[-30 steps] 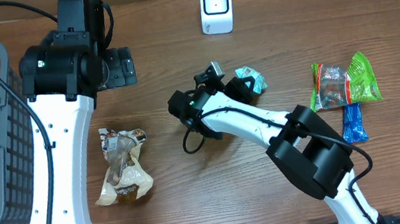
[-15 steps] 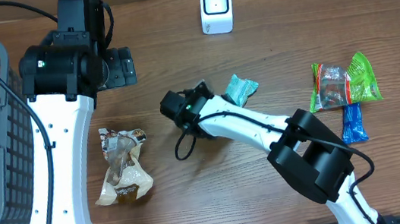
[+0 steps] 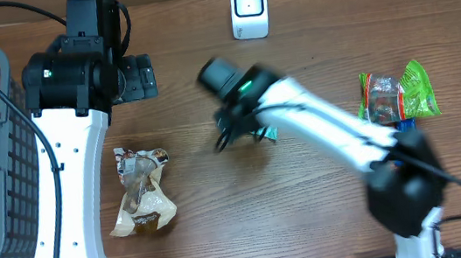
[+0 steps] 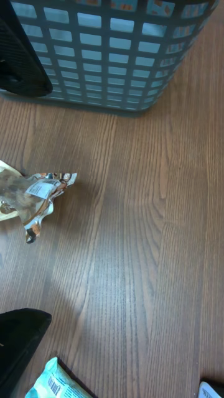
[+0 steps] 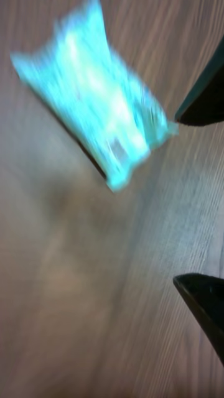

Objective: Scan the item barcode

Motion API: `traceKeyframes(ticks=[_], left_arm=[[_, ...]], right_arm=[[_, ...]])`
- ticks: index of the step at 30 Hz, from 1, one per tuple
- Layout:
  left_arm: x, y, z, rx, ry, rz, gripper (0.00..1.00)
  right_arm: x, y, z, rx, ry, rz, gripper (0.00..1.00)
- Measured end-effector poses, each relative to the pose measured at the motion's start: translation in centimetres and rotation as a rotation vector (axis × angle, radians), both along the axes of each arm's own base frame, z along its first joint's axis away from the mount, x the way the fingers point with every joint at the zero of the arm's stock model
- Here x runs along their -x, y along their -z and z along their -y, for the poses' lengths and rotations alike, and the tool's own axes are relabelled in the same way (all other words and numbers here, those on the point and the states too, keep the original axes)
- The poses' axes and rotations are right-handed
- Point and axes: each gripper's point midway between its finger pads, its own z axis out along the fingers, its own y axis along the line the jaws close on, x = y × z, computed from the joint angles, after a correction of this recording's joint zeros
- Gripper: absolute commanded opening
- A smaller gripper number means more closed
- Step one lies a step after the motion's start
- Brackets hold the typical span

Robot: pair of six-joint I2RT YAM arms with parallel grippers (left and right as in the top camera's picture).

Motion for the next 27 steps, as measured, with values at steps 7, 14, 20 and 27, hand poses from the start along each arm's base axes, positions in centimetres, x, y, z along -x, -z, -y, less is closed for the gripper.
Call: traceKeyframes(ticks=[7, 14, 20, 27], left_arm=[[0.0, 0.0, 0.0, 0.000, 0.000, 0.000, 1.00], [0.0, 0.0, 0.0, 0.000, 0.000, 0.000, 0.99], [0.0, 0.0, 0.0, 0.000, 0.000, 0.000, 1.00], [0.0, 0.0, 0.0, 0.000, 0.000, 0.000, 1.00]], right_arm=[[-6.9, -4.9, 8.0, -0.246, 0.149, 0.039, 0.91], [-9.3, -0.6, 10.2, -0.311, 0.109, -0.030, 0.98], [-8.9, 3.5, 9.7, -0.326, 0.001, -0.112, 0.98], [-8.5, 5.9, 8.8, -0.313, -0.249, -0.103, 0.94]])
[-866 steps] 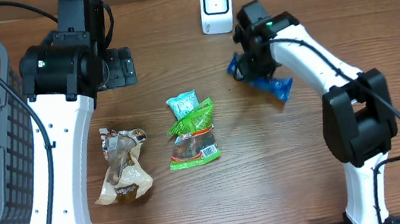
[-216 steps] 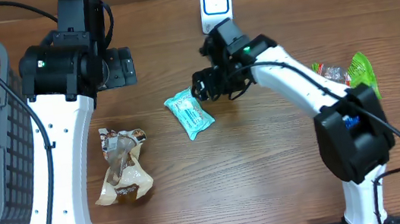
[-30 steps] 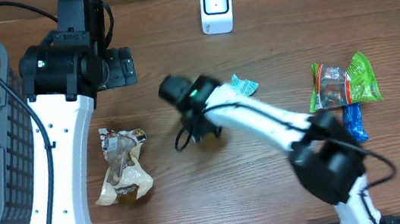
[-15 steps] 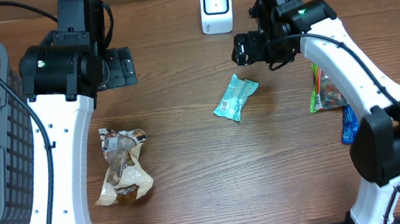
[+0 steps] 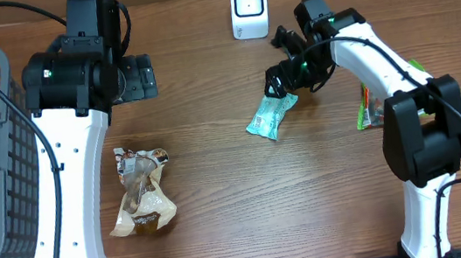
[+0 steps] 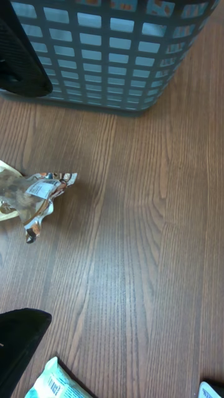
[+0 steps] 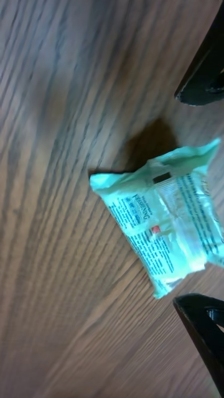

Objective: Scan the item barcode

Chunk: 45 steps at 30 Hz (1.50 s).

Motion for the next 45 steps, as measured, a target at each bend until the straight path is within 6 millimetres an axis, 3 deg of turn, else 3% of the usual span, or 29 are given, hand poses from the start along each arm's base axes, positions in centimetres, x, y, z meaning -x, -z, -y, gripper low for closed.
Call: traceKeyframes(ticks=[8, 11, 15, 18, 22, 28, 32, 36, 39, 43, 44, 45], left_arm=[[0.0, 0.0, 0.0, 0.000, 0.000, 0.000, 1.00], [0.0, 0.0, 0.0, 0.000, 0.000, 0.000, 1.00], [0.0, 0.0, 0.0, 0.000, 0.000, 0.000, 1.00], [0.0, 0.0, 0.0, 0.000, 0.000, 0.000, 1.00], [0.0, 0.0, 0.0, 0.000, 0.000, 0.000, 1.00], [0.0, 0.0, 0.0, 0.000, 0.000, 0.000, 1.00], [0.0, 0.0, 0.0, 0.000, 0.000, 0.000, 1.00], [0.0, 0.0, 0.0, 0.000, 0.000, 0.000, 1.00], [0.0, 0.0, 0.0, 0.000, 0.000, 0.000, 1.00], [0.0, 0.0, 0.0, 0.000, 0.000, 0.000, 1.00], [0.0, 0.0, 0.0, 0.000, 0.000, 0.000, 1.00], [0.0, 0.0, 0.0, 0.000, 0.000, 0.000, 1.00]], right_arm=[[0.3, 2.8, -0.3, -0.002, -0.115, -0.003, 0.78], [0.7, 3.9, -0.5, -0.016, -0.128, -0.032, 0.59], [1.4, 3.9, -0.6, -0.028, -0.098, -0.082, 0.36], [2.6, 3.9, -0.4, -0.020, -0.024, -0.172, 0.30], [4.1, 3.9, 0.0, 0.005, 0.131, -0.315, 0.33], [5.1, 3.9, -0.8, 0.042, 0.310, -0.432, 0.66], [5.2, 4.0, -2.6, 0.036, 0.320, -0.420, 0.66], [5.4, 4.3, -3.4, 0.040, 0.319, -0.418, 0.55], [5.9, 4.6, -3.4, 0.032, 0.319, -0.428, 0.41], [6.1, 4.9, -3.4, 0.000, 0.312, -0.429, 0.17], [6.2, 4.8, -3.5, -0.013, 0.316, -0.435, 0.06], [6.3, 4.7, -3.5, -0.019, 0.314, -0.437, 0.04]])
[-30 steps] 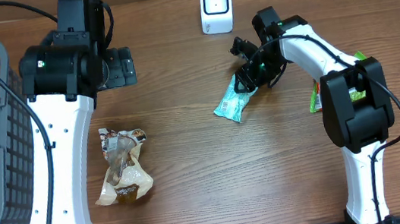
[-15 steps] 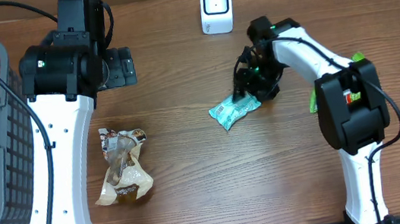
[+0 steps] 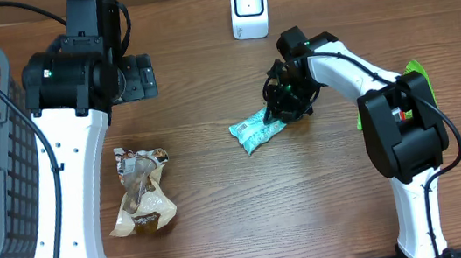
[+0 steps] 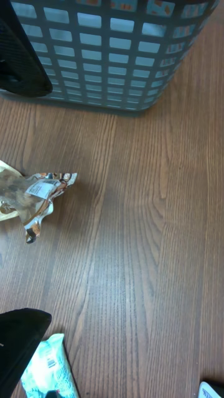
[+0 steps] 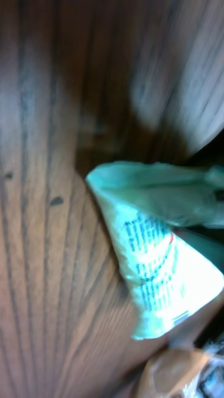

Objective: Scan the item barcode

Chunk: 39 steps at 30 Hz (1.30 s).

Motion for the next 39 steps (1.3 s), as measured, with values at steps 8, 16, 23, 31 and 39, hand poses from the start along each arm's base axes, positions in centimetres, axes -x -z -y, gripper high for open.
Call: traceKeyframes(ticks=[8, 16, 23, 31, 39], left_arm=[[0.0, 0.0, 0.0, 0.000, 0.000, 0.000, 1.00], [0.0, 0.0, 0.0, 0.000, 0.000, 0.000, 1.00], [0.0, 0.0, 0.0, 0.000, 0.000, 0.000, 1.00], [0.0, 0.0, 0.0, 0.000, 0.000, 0.000, 1.00], [0.0, 0.0, 0.0, 0.000, 0.000, 0.000, 1.00]], right_arm=[[0.3, -0.5, -0.6, -0.075, -0.055, 0.014, 0.04], [-0.7, -2.4, 0.7, -0.171, -0.063, 0.065, 0.04], [-3.7, -10.4, 2.5, -0.177, -0.059, 0.346, 0.04], [-3.6, -20.8, 3.6, -0.154, -0.068, 0.659, 0.04], [-2.6, -25.0, 4.2, -0.152, -0.063, 0.775, 0.04]])
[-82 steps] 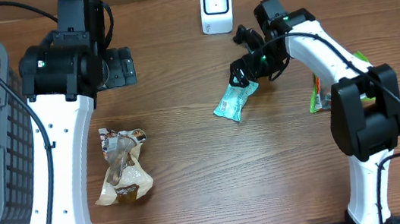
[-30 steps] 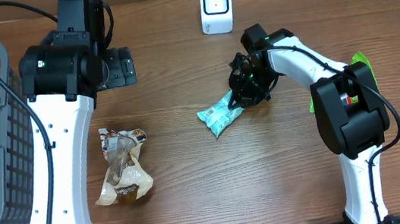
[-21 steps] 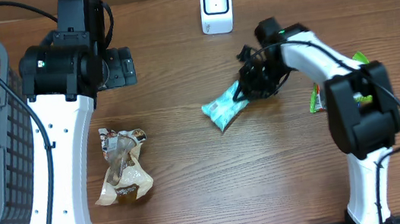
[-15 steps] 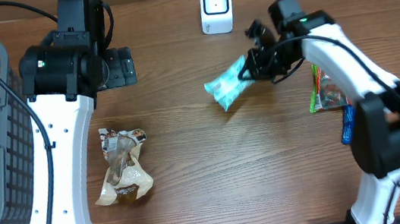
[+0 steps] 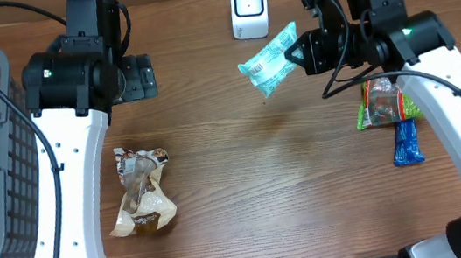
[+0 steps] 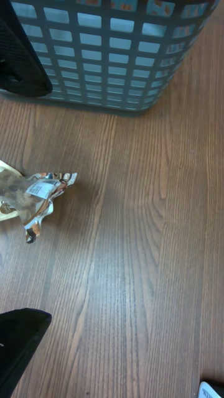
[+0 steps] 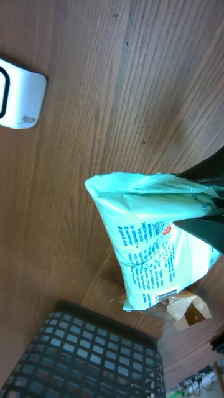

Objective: Scan the item barcode
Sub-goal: 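Raise the wipes packet toward the white scanner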

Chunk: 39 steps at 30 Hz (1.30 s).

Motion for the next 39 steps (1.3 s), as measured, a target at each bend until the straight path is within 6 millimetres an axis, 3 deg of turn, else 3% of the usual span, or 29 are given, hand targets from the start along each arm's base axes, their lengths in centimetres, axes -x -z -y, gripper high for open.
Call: traceKeyframes(ticks=[5, 11, 16, 21, 28, 34, 39], left_arm=[[0.0, 0.0, 0.0, 0.000, 0.000, 0.000, 0.99], [0.0, 0.0, 0.0, 0.000, 0.000, 0.000, 1.00], [0.0, 0.0, 0.0, 0.000, 0.000, 0.000, 1.00], [0.0, 0.0, 0.0, 0.000, 0.000, 0.000, 1.00], [0.0, 0.0, 0.0, 0.000, 0.000, 0.000, 1.00], [0.0, 0.0, 0.0, 0.000, 0.000, 0.000, 1.00], [0.0, 0.0, 0.0, 0.000, 0.000, 0.000, 0.99]], right_arm=[[-0.4, -0.1, 0.1, 0.007, 0.009, 0.016, 0.04], [-2.5, -0.4, 0.6, 0.110, 0.085, 0.124, 0.04], [-6.0, -0.5, 0.1, 0.253, 0.245, 0.276, 0.04], [-11.0, 0.2, -0.5, 0.397, 0.400, 0.465, 0.04], [-17.0, 1.3, 1.3, 0.620, 0.565, 0.711, 0.04], [-19.4, 1.3, 1.4, 0.713, 0.607, 0.852, 0.04], [-20.7, 2.8, 0.5, 0.773, 0.548, 0.922, 0.04]])
